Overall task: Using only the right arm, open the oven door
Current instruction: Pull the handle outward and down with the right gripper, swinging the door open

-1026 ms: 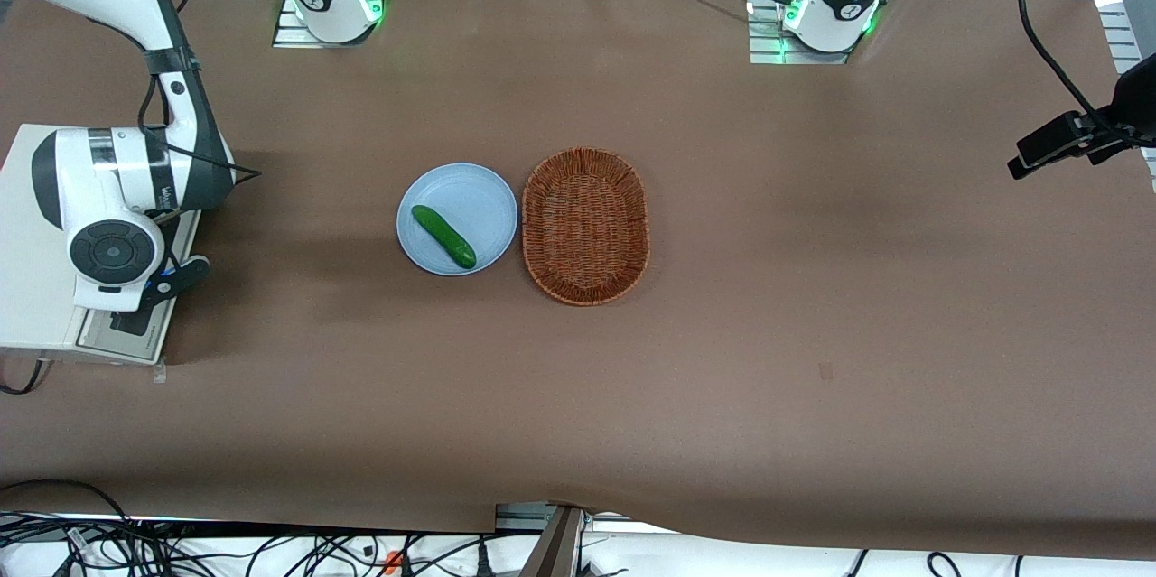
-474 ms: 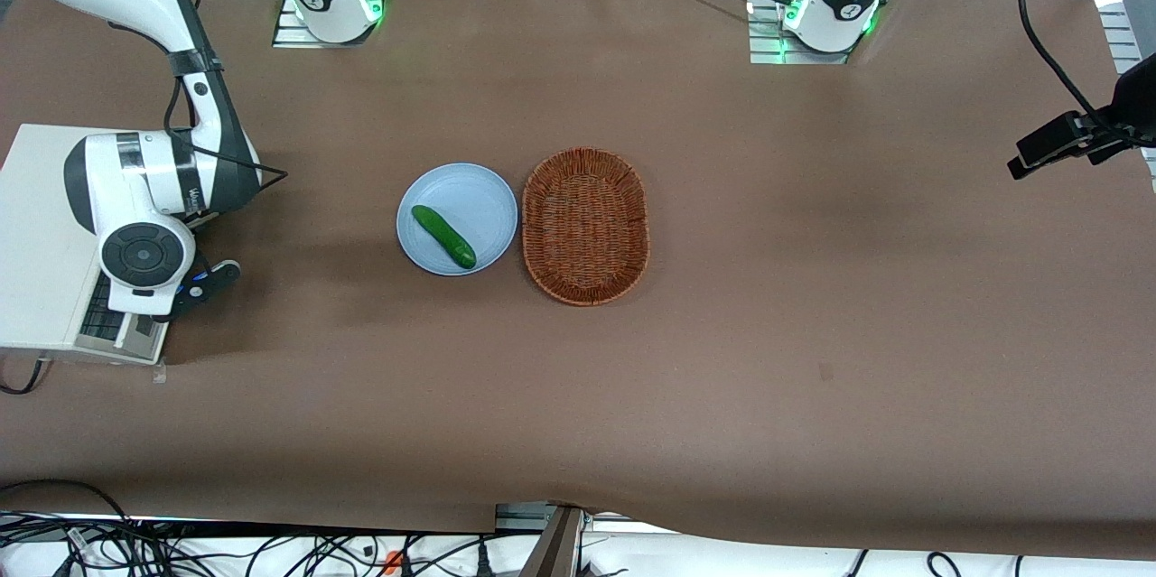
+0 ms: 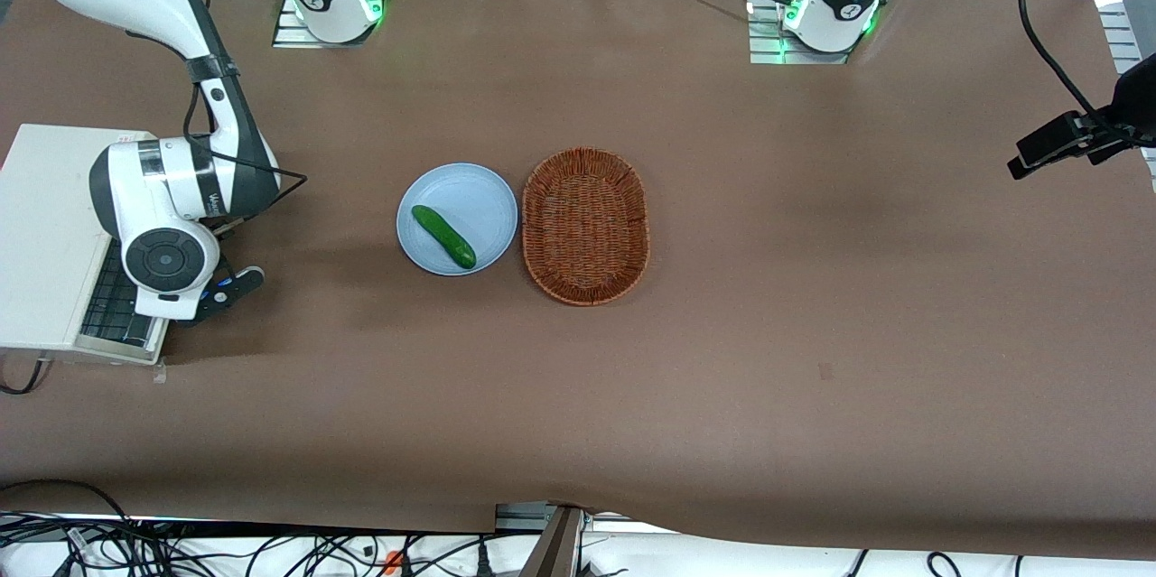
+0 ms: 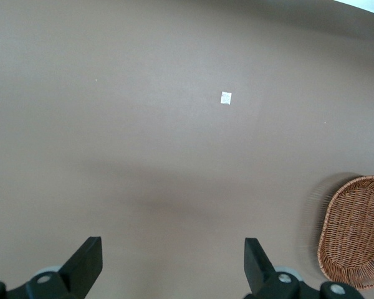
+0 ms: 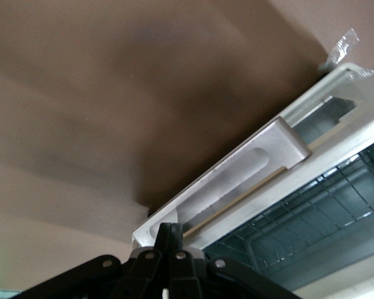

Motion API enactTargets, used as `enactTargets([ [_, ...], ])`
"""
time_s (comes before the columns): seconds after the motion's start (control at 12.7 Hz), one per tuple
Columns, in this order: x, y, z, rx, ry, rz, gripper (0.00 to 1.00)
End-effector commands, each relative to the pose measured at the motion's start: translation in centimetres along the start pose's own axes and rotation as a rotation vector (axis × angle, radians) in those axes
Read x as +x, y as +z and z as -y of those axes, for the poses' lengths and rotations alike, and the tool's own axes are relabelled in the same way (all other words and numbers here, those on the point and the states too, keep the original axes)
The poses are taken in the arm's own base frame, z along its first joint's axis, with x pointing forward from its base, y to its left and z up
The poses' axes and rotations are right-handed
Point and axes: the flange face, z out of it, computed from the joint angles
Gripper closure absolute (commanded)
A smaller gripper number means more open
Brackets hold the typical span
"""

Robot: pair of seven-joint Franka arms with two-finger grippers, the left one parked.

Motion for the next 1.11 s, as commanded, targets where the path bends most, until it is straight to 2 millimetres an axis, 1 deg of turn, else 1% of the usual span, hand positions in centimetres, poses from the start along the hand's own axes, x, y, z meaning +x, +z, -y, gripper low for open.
enactTargets([
  [0.0, 1.9, 4.7, -1.8, 0.009, 0.014, -0.025, 1.00],
  [0.39, 3.0, 6.5, -1.5, 0.026, 0.008, -0.033, 1.00],
  [0.63, 3.3, 8.0, -1.9, 0.036, 0.015, -0.045, 1.00],
  [0.87, 4.0, 9.1, -1.1, 0.106, 0.032, -0.057, 1.00],
  [1.03, 4.3, 9.3, -0.9, 0.128, 0.063, -0.062, 1.00],
])
